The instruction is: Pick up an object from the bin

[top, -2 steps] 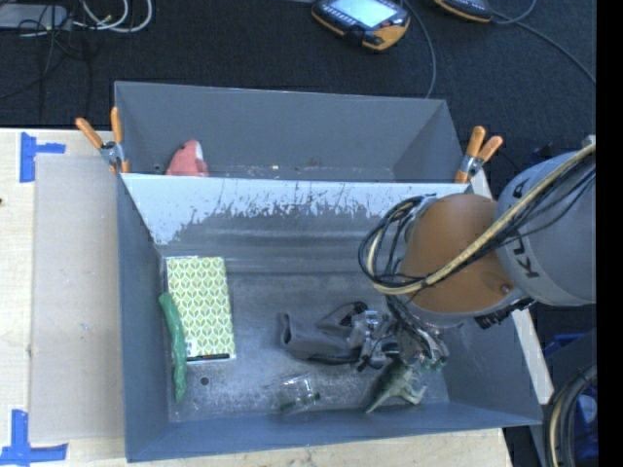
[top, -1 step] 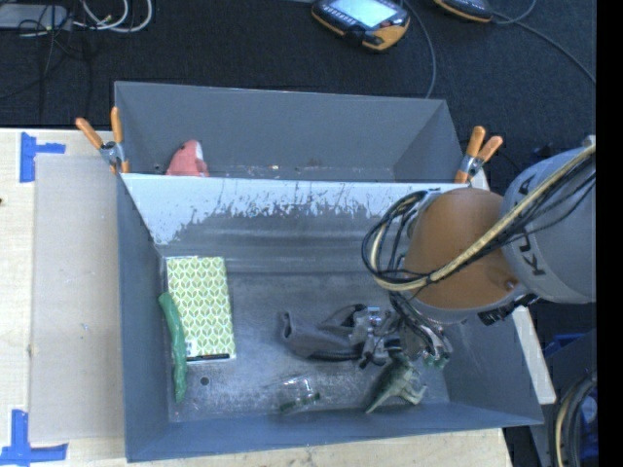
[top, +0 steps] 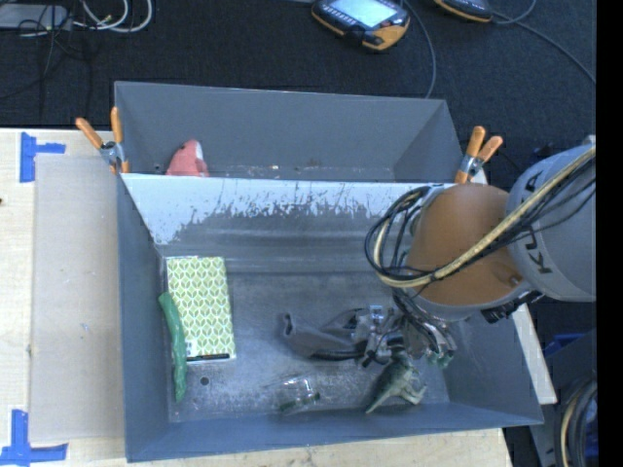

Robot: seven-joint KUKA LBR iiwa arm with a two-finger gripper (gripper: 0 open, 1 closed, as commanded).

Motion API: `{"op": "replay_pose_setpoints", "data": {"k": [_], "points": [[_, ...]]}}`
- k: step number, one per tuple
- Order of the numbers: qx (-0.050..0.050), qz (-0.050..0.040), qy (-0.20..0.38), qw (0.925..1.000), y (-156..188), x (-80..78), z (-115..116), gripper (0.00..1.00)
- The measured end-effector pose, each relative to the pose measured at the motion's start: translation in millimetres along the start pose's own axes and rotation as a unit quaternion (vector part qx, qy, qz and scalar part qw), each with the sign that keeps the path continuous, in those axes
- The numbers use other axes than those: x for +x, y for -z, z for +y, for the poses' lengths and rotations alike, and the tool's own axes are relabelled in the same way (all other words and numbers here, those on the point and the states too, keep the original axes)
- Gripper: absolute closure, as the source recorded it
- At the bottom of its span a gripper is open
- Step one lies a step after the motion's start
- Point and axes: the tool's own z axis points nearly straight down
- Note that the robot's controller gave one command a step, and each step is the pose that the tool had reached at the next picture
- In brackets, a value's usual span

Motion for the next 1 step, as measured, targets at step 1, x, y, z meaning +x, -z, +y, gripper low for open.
{"op": "replay_pose_setpoints", "data": {"k": [1], "points": [[0.000, 0.0000, 0.000, 1.0000, 15.8, 0.3, 0.2, 1.00]]}}
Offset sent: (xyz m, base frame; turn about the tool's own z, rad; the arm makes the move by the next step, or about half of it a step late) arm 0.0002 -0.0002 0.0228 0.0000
